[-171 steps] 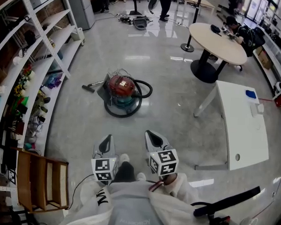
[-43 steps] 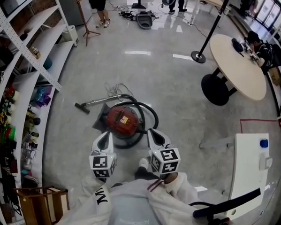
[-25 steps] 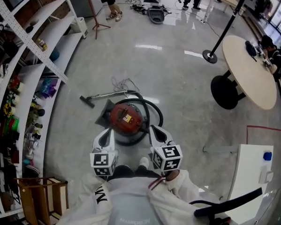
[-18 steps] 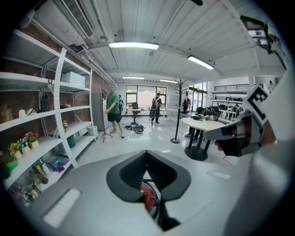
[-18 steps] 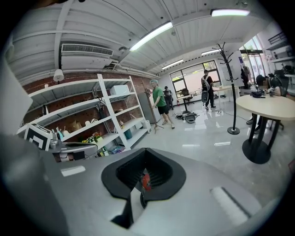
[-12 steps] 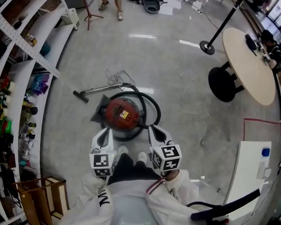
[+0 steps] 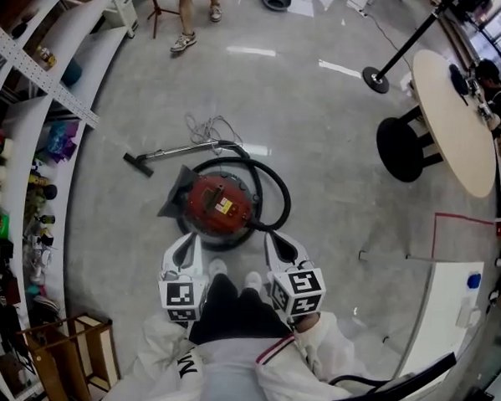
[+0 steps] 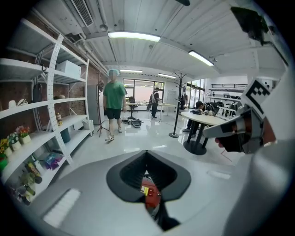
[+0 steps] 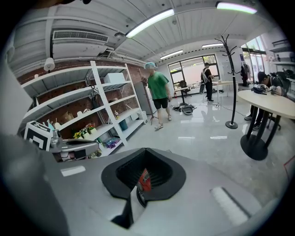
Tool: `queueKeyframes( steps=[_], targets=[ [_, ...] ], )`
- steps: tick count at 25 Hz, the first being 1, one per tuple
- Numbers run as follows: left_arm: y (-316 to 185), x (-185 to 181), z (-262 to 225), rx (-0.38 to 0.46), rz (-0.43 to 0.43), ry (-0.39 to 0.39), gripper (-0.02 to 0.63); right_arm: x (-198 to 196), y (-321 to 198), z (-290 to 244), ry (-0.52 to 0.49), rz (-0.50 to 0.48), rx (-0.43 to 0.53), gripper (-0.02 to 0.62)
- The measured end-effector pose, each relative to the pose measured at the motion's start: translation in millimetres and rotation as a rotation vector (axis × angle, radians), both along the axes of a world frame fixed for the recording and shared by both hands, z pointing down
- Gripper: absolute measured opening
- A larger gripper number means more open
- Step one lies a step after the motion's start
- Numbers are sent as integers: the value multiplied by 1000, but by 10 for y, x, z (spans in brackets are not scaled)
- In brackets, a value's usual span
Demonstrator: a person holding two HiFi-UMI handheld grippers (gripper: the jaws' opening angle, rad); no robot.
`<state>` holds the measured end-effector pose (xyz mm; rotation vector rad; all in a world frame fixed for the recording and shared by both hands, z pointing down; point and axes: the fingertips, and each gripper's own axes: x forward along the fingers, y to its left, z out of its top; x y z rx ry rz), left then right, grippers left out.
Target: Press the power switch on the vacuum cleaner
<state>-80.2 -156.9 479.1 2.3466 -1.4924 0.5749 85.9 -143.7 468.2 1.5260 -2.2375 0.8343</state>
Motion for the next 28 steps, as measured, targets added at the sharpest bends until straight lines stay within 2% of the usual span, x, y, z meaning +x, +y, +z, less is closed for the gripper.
queueKeyframes(
  steps=[10, 17, 28],
  targets=[
    [-99, 3, 559, -74, 14, 14, 0, -15, -122, 441, 17, 18, -46, 0],
    [-211, 160, 834, -85, 37, 22, 0, -54, -228, 758, 15, 15, -58, 0],
    [-283, 214, 1452, -136, 47, 15, 0, -211, -274, 1410, -11, 9, -97, 0]
  ],
)
